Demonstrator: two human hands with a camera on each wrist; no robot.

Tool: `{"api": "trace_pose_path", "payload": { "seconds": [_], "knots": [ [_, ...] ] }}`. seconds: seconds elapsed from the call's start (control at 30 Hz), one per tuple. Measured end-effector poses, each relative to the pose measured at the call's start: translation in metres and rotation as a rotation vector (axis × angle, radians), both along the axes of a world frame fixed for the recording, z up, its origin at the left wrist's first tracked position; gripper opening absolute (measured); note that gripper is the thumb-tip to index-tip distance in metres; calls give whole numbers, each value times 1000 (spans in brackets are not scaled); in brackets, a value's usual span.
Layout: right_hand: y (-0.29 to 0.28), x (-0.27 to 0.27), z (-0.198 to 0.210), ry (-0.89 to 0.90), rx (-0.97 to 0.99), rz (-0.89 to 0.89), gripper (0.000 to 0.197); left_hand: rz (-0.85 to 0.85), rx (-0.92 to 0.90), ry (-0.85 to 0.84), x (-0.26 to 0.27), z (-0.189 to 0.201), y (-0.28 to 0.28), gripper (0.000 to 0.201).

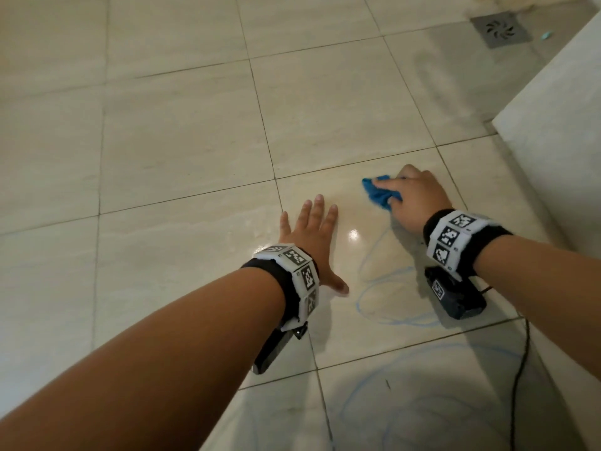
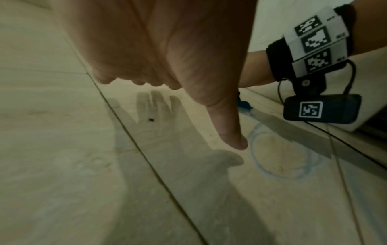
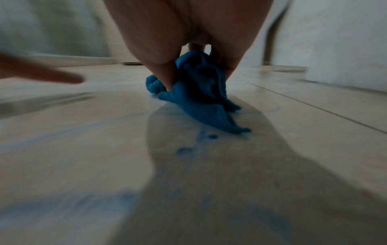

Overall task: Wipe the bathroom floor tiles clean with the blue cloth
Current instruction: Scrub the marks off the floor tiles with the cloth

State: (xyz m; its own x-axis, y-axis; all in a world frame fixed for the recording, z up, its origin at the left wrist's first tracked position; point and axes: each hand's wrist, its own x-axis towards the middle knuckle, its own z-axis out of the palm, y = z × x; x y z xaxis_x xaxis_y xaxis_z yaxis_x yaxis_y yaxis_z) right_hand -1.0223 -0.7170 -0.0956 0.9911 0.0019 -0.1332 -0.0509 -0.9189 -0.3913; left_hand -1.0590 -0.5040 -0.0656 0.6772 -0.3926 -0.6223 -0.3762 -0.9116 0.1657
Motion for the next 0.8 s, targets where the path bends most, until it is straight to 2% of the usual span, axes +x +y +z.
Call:
{"api": "trace_pose_path", "payload": {
  "seconds": [0.07, 0.13, 0.2, 0.3, 0.37, 0.47, 0.53, 0.6, 0.7, 0.73, 0.8],
  "knots": [
    [18, -20, 5, -2, 14, 174, 40, -47, -15, -28, -5, 6, 2, 138],
    [22, -29, 9, 9, -10, 267, 43, -46, -18, -41, -10, 11, 7, 137],
    [14, -23, 9, 17, -7, 238, 41, -11, -4, -27, -16, 10, 13, 136],
    [1, -7, 4, 31, -55, -9, 37, 21, 20, 18, -29, -1, 21, 138],
    [8, -14, -5, 40, -23, -87, 35, 37, 24, 40, -34, -8, 22, 142],
    [38, -52, -10, 36, 3, 158, 31, 58, 18, 49, -36, -11, 20, 146],
    [47, -65, -3, 29, 25, 245, 35, 63, 19, 46, -34, -10, 19, 147],
    [42, -57, 4, 35, 11, 226, 35, 73, 16, 46, -33, -8, 19, 146],
    [38, -41, 3, 76, -84, 64, 26, 88, 12, 44, -35, -8, 18, 146],
    [42, -43, -1, 46, -99, 67, 22, 90, 15, 41, -35, -8, 18, 147],
    [58, -63, -6, -17, -95, 187, 23, 94, 18, 37, -35, -10, 17, 147]
  ]
}}
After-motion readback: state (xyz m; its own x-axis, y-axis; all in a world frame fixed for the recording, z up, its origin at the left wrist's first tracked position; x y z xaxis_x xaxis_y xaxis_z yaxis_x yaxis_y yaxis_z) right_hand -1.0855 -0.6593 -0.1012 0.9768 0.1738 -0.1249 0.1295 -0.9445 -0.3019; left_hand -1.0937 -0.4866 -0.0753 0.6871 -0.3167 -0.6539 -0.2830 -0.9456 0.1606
